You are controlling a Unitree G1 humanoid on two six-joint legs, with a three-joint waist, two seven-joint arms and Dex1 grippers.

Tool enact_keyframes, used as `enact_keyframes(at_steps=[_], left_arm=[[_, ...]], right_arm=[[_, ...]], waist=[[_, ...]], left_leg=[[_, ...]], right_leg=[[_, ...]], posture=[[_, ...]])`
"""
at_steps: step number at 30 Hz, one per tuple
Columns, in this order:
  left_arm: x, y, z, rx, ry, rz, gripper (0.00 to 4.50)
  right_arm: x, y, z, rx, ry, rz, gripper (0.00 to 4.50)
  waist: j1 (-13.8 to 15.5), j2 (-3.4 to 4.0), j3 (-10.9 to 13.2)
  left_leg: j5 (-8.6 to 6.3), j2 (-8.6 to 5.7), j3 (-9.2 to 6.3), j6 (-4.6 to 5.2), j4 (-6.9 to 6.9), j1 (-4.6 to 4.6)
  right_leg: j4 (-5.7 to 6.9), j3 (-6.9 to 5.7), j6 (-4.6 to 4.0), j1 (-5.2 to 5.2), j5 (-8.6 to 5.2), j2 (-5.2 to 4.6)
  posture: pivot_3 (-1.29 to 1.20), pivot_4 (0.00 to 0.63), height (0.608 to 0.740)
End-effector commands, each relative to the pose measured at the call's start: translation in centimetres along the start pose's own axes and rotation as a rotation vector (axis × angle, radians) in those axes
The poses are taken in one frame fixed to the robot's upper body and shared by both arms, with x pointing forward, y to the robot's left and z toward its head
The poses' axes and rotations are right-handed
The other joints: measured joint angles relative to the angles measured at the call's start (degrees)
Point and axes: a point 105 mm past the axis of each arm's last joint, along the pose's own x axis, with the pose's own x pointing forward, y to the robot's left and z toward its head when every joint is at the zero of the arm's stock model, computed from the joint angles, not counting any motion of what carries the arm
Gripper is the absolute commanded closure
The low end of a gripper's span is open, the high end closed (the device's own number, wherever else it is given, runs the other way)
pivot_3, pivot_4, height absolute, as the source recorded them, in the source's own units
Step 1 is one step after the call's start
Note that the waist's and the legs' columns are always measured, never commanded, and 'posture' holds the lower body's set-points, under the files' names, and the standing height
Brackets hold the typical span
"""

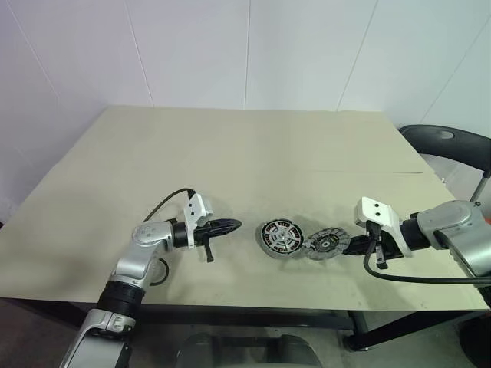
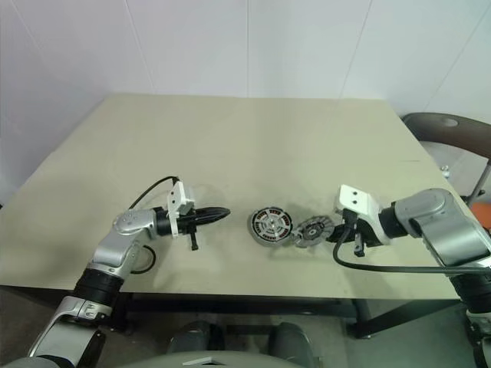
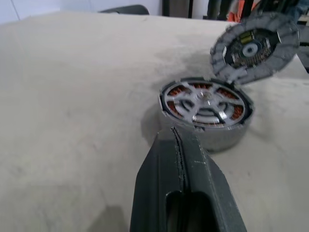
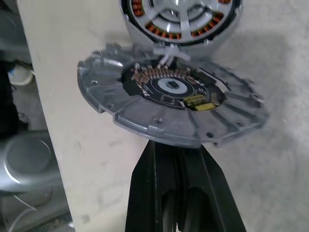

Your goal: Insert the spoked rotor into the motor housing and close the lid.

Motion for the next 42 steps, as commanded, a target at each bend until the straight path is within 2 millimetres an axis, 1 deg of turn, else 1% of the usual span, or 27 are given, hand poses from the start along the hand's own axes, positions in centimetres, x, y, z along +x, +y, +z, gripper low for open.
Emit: enact_keyframes(at_steps=[1,8,14,18,21,23,28,31,33,37,40,42], left_arm=[[0.0,0.0,1.2,0.041,-0.033,-0.01,4.5],[0.0,0.0,0.9,0.038,-0.024,-0.012,4.5],[0.0,0.1,0.8,0.037,-0.02,-0.011,4.5],[0.0,0.1,0.7,0.034,-0.015,-0.013,4.5],[0.1,0.1,0.6,0.032,-0.011,-0.016,4.5],[0.1,0.0,0.6,0.031,-0.01,-0.019,4.5],[0.3,0.0,0.6,0.03,-0.007,-0.025,4.5],[0.3,0.0,0.6,0.029,-0.006,-0.028,4.5],[0.4,-0.1,0.5,0.029,-0.004,-0.032,4.5],[0.5,-0.1,0.5,0.029,-0.001,-0.037,4.5],[0.6,-0.1,0.4,0.028,0.004,-0.039,4.5],[0.6,-0.1,0.3,0.028,0.008,-0.041,4.5]], right_arm=[[-0.8,0.2,3.1,-0.04,-0.127,0.004,4.47],[0.2,0.7,4.4,-0.019,-0.207,0.038,4.47],[1.4,0.7,5.6,0.008,-0.292,0.037,4.47],[2.9,0.2,5.4,0.015,-0.282,-0.001,4.47],[4.0,0.2,6.4,0.019,-0.327,-0.009,4.47],[4.8,0.3,6.7,0.02,-0.336,-0.01,4.47],[6.3,-0.3,6.8,0.02,-0.332,-0.065,4.47],[6.8,-1.2,6.1,0.01,-0.29,-0.127,4.47],[6.9,-1.9,5.5,0.004,-0.264,-0.173,4.47],[6.7,-2.6,5.5,0.015,-0.276,-0.209,4.47],[5.9,-3.3,5.9,0.043,-0.331,-0.251,4.47],[5.3,-4.2,5.8,0.053,-0.34,-0.306,4.47]], waist=[[-0.02,0.01,0.0],[-0.03,0.01,0.0],[-0.05,0.01,0.01],[-0.05,0.01,0.01],[-0.06,0.02,0.01],[-0.09,0.02,0.01],[0.0,0.03,0.02],[-0.01,0.04,0.02],[-0.05,0.03,0.02],[-0.07,0.04,0.02],[-0.07,0.04,0.02],[0.0,0.04,0.02]], left_leg=[[0.0,0.0,0.0,0.0,0.0,0.0],[0.0,0.0,0.0,0.0,-0.01,0.0],[0.0,0.01,0.01,0.0,-0.01,0.0],[0.0,0.01,0.01,0.0,-0.01,0.0],[0.0,0.01,0.01,0.0,-0.02,-0.01],[0.0,0.02,0.01,0.0,-0.03,-0.01],[0.0,0.03,0.02,0.0,-0.06,-0.02],[-0.01,0.02,0.03,0.0,-0.08,-0.03],[-0.01,0.02,0.04,0.0,-0.08,-0.03],[0.0,0.02,0.04,0.0,-0.1,-0.03],[0.0,0.02,0.04,0.0,-0.09,-0.03],[0.0,0.02,0.04,0.0,-0.09,-0.03]], right_leg=[[0.0,0.0,0.0,0.0,0.0,0.0],[0.0,0.0,-0.02,0.0,0.01,0.0],[0.0,0.0,-0.06,0.0,0.03,0.01],[-0.01,0.0,-0.09,0.0,0.05,0.01],[-0.01,0.0,-0.11,0.0,0.07,0.01],[-0.01,0.0,-0.14,-0.01,0.09,0.02],[-0.02,0.0,-0.15,-0.02,0.09,0.02],[-0.05,0.0,-0.15,-0.03,0.09,0.01],[-0.06,0.0,-0.15,-0.03,0.09,0.01],[-0.05,0.0,-0.15,-0.03,0.09,0.02],[-0.05,0.0,-0.15,-0.02,0.09,0.02],[-0.05,0.0,-0.15,-0.02,0.09,0.02]], posture=[[0.0,0.0,0.74],[0.0,0.0,0.74],[0.0,0.0,0.74],[0.0,0.0,0.74],[0.0,0.0,0.74],[0.0,0.0,0.74],[0.0,0.0,0.74],[0.0,0.0,0.74],[0.0,0.0,0.74],[0.0,0.0,0.74],[0.0,0.0,0.74],[0.0,0.0,0.74]])
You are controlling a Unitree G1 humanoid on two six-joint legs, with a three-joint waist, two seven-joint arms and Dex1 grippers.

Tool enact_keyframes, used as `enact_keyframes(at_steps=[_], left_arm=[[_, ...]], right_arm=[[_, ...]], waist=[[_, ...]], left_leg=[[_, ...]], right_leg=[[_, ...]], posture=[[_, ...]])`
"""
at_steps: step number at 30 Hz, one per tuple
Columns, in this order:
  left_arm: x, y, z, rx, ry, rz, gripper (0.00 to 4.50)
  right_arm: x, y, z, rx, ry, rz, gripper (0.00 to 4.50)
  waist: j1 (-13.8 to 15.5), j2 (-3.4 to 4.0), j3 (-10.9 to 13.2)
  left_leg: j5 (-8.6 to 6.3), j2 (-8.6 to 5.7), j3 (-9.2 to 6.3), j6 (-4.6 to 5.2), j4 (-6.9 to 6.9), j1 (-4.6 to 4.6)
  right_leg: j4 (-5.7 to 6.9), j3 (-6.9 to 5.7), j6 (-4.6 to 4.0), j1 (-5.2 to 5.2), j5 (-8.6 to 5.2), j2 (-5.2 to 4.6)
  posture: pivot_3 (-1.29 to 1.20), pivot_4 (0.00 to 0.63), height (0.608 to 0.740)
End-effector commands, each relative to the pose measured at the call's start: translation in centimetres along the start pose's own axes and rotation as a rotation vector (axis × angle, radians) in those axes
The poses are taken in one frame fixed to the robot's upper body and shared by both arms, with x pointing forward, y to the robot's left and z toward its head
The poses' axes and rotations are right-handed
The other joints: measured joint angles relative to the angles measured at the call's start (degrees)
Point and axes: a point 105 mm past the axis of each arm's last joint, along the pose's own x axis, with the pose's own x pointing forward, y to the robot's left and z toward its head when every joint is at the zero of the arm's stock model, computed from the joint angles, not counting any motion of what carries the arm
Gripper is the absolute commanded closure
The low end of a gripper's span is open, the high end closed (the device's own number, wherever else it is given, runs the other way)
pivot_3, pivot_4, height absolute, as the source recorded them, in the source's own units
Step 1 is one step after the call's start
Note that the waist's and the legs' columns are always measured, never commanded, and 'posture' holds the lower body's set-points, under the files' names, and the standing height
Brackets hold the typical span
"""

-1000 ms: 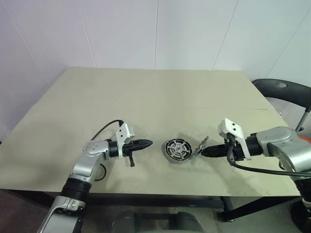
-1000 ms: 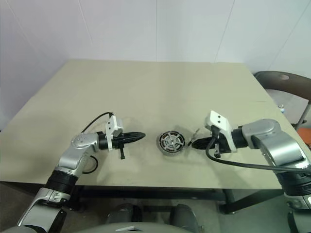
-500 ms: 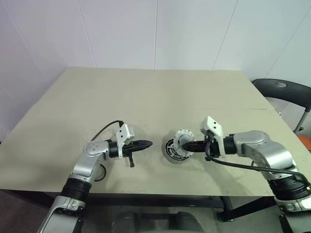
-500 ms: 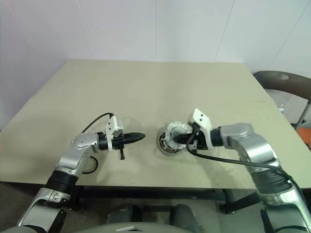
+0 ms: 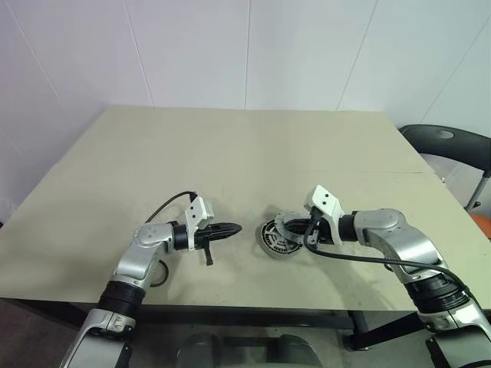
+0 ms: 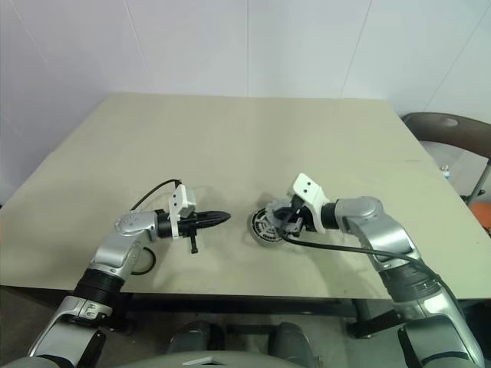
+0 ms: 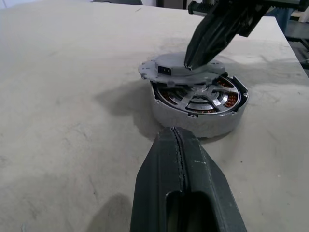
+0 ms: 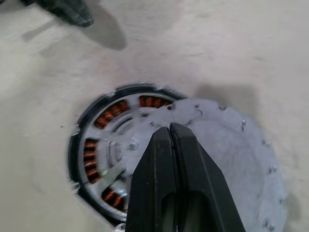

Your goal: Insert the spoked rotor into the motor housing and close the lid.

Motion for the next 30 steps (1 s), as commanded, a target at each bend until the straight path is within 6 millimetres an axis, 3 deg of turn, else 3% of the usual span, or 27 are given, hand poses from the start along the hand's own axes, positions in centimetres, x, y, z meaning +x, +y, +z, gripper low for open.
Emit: enact_keyframes(at_steps=[1,5,11,26,28,30], left_arm=[[0.3,0.2,0.9,0.041,-0.014,-0.011,4.5],[0.4,0.2,0.9,0.041,-0.011,-0.013,4.5],[0.5,0.4,0.9,0.043,-0.007,-0.014,4.5],[0.5,0.5,0.6,0.042,0.002,0.0,4.5],[0.5,0.5,0.6,0.043,0.004,0.002,4.5],[0.4,0.6,0.6,0.043,0.006,0.004,4.5]], right_arm=[[-1.3,-2.4,1.2,-0.023,-0.042,-0.127,4.47],[-1.8,-4.1,0.8,-0.031,-0.027,-0.22,4.47],[-1.7,-3.2,0.2,-0.025,-0.002,-0.163,4.47],[2.6,3.1,1.5,0.032,-0.069,0.071,4.47],[2.5,2.5,1.6,0.026,-0.075,0.031,4.47],[2.2,0.5,2.0,0.024,-0.096,-0.07,4.47]], waist=[[0.01,0.0,0.0],[-0.09,0.01,0.01],[-0.1,0.03,0.02],[-0.16,0.04,0.02],[-0.16,0.03,0.02],[-0.16,0.03,0.02]], left_leg=[[0.0,0.0,0.0,0.0,0.0,0.0],[0.0,0.0,0.02,0.0,-0.05,0.0],[0.0,-0.01,0.02,0.0,-0.13,0.0],[0.01,0.0,0.02,0.0,-0.14,0.01],[0.0,-0.01,0.01,0.0,-0.14,0.01],[0.0,0.0,0.02,0.0,-0.14,0.01]], right_leg=[[-0.01,0.0,0.0,0.0,0.0,0.0],[-0.02,0.0,0.0,-0.03,0.0,0.0],[-0.02,0.0,0.0,-0.06,0.0,0.0],[-0.01,0.0,0.0,-0.06,0.0,0.0],[-0.01,0.0,0.0,-0.05,0.0,0.0],[-0.01,0.0,0.0,-0.05,0.0,0.0]], posture=[[0.0,0.0,0.74],[0.0,0.0,0.74],[0.0,0.0,0.74],[0.0,0.0,0.74],[0.0,0.0,0.74],[0.0,0.0,0.74]])
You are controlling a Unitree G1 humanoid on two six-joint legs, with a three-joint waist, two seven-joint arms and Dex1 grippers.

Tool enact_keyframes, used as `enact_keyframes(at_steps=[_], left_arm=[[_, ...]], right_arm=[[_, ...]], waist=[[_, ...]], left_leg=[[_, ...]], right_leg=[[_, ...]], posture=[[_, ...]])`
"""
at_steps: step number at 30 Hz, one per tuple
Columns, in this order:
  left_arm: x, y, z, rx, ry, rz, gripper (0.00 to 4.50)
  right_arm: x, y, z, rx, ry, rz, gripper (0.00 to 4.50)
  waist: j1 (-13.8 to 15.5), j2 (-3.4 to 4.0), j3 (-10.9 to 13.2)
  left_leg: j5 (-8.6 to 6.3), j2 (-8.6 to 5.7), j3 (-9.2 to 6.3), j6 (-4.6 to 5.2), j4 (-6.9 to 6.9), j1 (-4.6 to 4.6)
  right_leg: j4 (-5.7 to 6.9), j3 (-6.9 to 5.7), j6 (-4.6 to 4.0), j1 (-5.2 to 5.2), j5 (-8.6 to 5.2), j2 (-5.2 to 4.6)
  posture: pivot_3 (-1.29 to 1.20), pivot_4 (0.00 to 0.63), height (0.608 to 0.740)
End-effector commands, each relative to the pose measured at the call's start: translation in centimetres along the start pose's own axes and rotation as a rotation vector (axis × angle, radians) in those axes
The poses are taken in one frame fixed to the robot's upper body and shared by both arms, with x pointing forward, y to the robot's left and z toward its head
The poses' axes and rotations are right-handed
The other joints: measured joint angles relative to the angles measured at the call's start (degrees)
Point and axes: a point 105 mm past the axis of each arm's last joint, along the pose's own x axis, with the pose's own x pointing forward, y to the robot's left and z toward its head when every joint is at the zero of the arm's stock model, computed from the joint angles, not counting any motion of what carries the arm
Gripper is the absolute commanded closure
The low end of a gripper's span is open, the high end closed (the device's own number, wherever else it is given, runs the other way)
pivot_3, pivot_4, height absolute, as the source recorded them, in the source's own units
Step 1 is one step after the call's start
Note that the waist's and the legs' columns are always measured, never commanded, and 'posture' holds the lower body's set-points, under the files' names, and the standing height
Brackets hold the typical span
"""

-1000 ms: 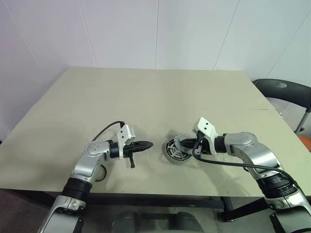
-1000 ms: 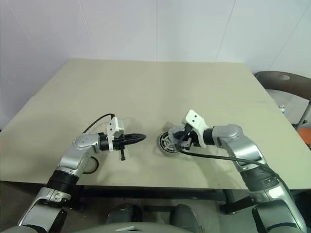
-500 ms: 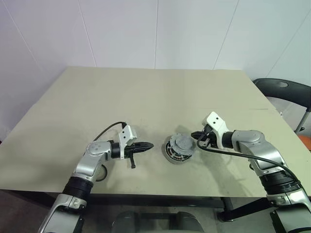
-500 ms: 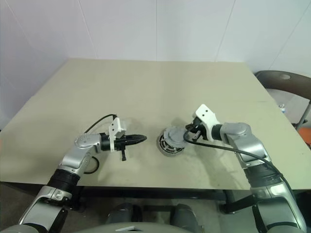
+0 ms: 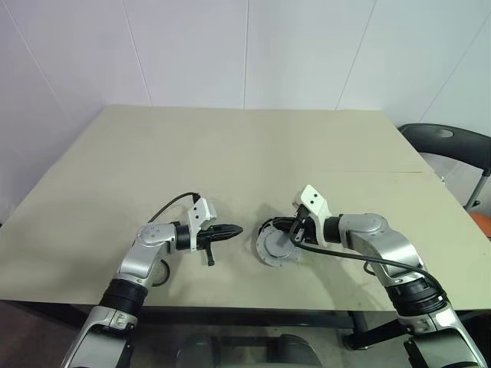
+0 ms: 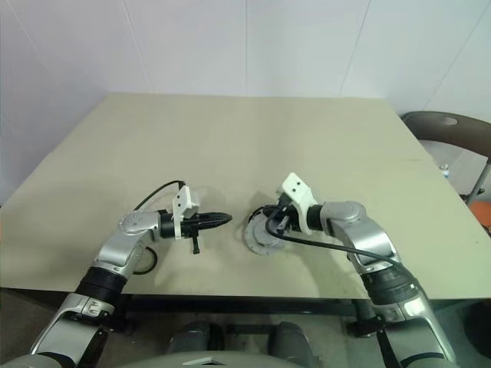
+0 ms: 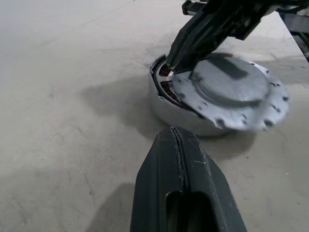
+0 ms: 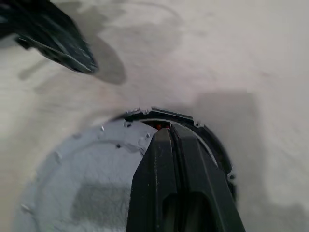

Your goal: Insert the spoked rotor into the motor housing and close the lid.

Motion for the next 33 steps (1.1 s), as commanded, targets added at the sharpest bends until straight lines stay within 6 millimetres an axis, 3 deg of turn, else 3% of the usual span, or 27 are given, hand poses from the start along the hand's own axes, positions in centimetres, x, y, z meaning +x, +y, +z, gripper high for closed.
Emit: enact_keyframes(at_steps=[1,6,8,14,18,28,29,33], left_arm=[[0.1,0.4,1.1,0.045,-0.019,0.005,4.5],[0.2,0.5,1.1,0.046,-0.014,0.006,4.5],[0.3,0.5,1.1,0.048,-0.012,0.007,4.5],[0.3,0.6,1.1,0.05,-0.01,0.011,4.5],[0.4,0.6,0.9,0.05,-0.006,0.013,4.5],[0.3,0.5,0.7,0.047,0.002,0.011,4.5],[0.3,0.6,0.7,0.048,0.003,0.012,4.5],[0.3,0.6,0.6,0.049,0.01,0.015,4.5]], right_arm=[[-0.5,-2.4,1.5,-0.026,-0.061,-0.136,4.47],[-1.9,-5.5,3.2,-0.01,-0.158,-0.278,4.47],[-2.5,-5.8,3.9,0.014,-0.199,-0.278,4.47],[-3.3,-2.3,3.5,0.063,-0.195,-0.055,4.47],[-3.4,-1.3,2.7,0.064,-0.161,-0.034,3.67],[-2.3,1.2,2.7,0.097,-0.173,0.021,0.24],[-2.2,1.4,2.5,0.097,-0.16,0.027,0.04],[-1.2,2.1,0.9,0.092,-0.085,0.035,0.04]], waist=[[0.0,0.0,0.0],[0.02,0.01,0.01],[0.06,0.01,0.01],[0.1,0.01,0.01],[0.06,0.02,0.01],[0.16,0.02,0.01],[0.15,0.01,0.01],[0.07,0.01,0.01]], left_leg=[[0.0,0.0,0.0,0.0,0.0,0.0],[0.0,-0.01,0.02,0.0,0.0,0.0],[0.0,-0.01,0.02,0.0,-0.03,0.0],[0.01,-0.02,0.02,0.0,-0.12,0.0],[0.01,-0.02,0.02,0.0,-0.1,0.0],[0.0,-0.02,0.0,0.0,-0.13,0.03],[0.0,-0.02,0.0,0.0,-0.14,0.02],[0.0,-0.03,0.01,0.0,-0.16,0.02]], right_leg=[[0.0,0.0,0.0,0.01,0.0,0.0],[0.0,0.0,0.0,0.0,0.0,0.0],[0.0,0.0,0.0,-0.01,0.0,0.0],[-0.02,0.0,0.0,-0.01,0.0,0.0],[-0.02,0.0,0.0,-0.01,0.0,0.0],[-0.08,0.0,0.0,-0.01,0.0,-0.01],[-0.1,0.0,0.0,-0.01,0.0,-0.01],[-0.14,0.0,0.0,-0.01,0.0,-0.01]], posture=[[0.0,0.0,0.74],[0.0,0.0,0.74],[0.0,0.0,0.74],[0.0,0.0,0.74],[0.0,0.0,0.74],[0.0,0.0,0.74],[0.0,0.0,0.74],[0.0,0.0,0.74]])
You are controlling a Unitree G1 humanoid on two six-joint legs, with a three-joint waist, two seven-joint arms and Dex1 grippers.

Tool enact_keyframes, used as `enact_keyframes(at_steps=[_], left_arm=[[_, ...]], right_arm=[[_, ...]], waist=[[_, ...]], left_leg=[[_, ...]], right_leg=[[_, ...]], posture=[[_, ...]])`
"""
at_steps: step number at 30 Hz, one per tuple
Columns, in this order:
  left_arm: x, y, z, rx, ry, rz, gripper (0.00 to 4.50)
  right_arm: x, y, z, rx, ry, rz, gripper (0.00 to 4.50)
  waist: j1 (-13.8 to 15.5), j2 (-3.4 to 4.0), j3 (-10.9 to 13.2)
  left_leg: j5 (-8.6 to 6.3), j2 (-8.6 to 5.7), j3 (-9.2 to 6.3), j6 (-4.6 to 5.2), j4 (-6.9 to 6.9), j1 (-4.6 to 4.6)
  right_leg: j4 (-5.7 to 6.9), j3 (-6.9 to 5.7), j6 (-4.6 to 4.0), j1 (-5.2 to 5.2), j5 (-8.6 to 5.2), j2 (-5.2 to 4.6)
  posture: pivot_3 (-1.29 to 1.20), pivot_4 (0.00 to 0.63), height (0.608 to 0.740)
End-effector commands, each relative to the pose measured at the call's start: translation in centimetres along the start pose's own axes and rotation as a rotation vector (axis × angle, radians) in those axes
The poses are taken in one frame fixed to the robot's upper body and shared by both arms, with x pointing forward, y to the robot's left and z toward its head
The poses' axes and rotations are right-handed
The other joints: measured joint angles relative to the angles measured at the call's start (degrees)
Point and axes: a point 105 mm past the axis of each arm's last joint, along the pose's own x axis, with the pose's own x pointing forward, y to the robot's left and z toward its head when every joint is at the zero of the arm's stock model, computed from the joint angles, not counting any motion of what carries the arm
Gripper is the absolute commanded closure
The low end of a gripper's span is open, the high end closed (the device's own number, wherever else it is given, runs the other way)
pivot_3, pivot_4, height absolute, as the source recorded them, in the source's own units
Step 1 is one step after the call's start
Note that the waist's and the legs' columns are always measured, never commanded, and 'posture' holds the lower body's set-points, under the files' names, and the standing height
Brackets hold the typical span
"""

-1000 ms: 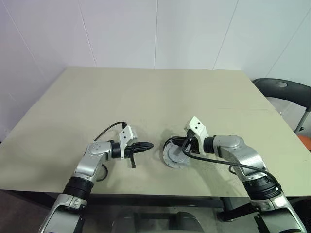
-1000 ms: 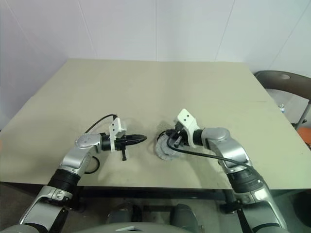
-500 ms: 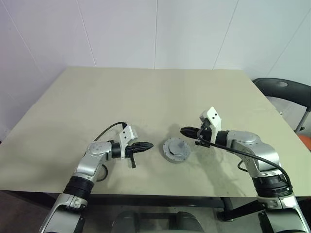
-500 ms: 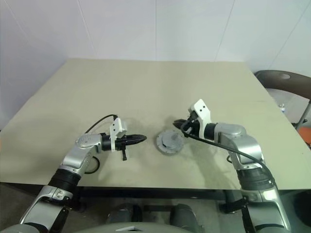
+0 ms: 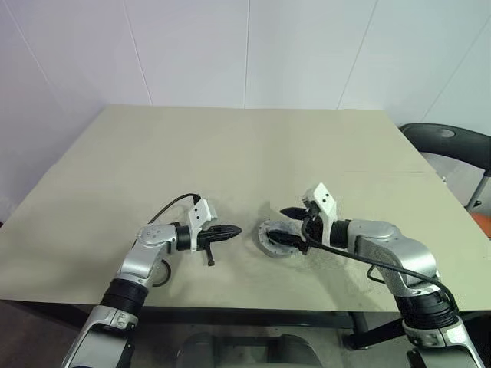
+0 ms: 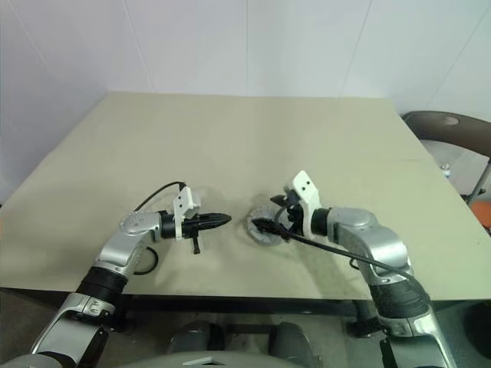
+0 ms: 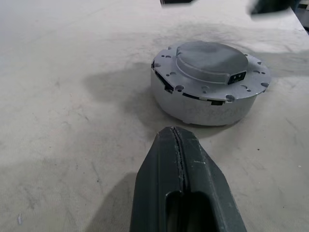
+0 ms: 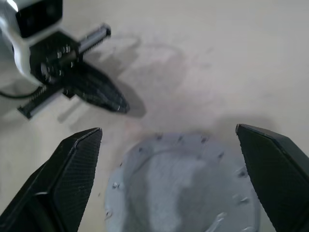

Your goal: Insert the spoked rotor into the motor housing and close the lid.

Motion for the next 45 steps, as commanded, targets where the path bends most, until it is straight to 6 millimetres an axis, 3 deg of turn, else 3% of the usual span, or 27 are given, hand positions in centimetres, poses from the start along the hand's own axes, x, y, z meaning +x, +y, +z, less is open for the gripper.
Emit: enact_keyframes(at_steps=[1,19,22,24,33,45], left_arm=[[0.2,0.4,1.2,0.056,-0.013,-0.002,4.5],[0.2,0.5,1.3,0.058,-0.01,-0.001,4.5],[0.2,0.6,1.3,0.06,-0.011,-0.001,4.5],[0.3,0.6,1.4,0.061,-0.011,-0.002,4.5],[0.3,0.7,1.4,0.065,-0.011,-0.005,4.5],[0.4,0.4,1.3,0.062,-0.01,-0.01,4.5]], right_arm=[[0.4,0.8,-0.3,-0.056,0.034,0.015,0.04],[0.6,-0.8,-2.4,-0.143,0.144,-0.069,0.04],[0.6,-0.7,-2.3,-0.131,0.13,-0.058,0.62],[0.6,-0.6,-2.2,-0.128,0.126,-0.048,1.26],[0.5,-0.8,-0.9,-0.09,0.048,-0.044,1.28],[0.1,-1.7,-1.0,-0.1,0.058,-0.085,1.28]], waist=[[0.0,0.0,0.0],[0.01,-0.02,-0.01],[0.01,-0.02,-0.01],[0.01,-0.02,-0.01],[0.0,-0.02,-0.01],[0.05,-0.01,-0.01]], left_leg=[[0.0,0.0,0.0,0.0,0.0,0.0],[0.0,0.0,0.0,0.0,-0.02,0.01],[0.0,0.0,0.0,0.0,-0.01,0.02],[0.0,0.0,0.0,0.0,-0.01,0.02],[0.0,0.0,0.0,0.0,-0.01,0.02],[0.0,0.0,0.0,0.0,-0.01,0.02]], right_leg=[[0.0,0.0,0.0,0.0,0.0,0.0],[-0.02,0.0,0.0,0.01,0.0,0.0],[-0.02,0.0,0.0,0.02,0.0,0.0],[-0.02,0.0,0.0,0.03,0.0,0.0],[-0.02,0.0,0.0,0.02,0.0,0.01],[-0.02,0.0,0.0,0.02,0.0,0.0]], posture=[[0.0,0.0,0.74],[0.0,0.0,0.74],[0.0,0.0,0.74],[0.0,0.0,0.74],[0.0,0.0,0.74],[0.0,0.0,0.74]])
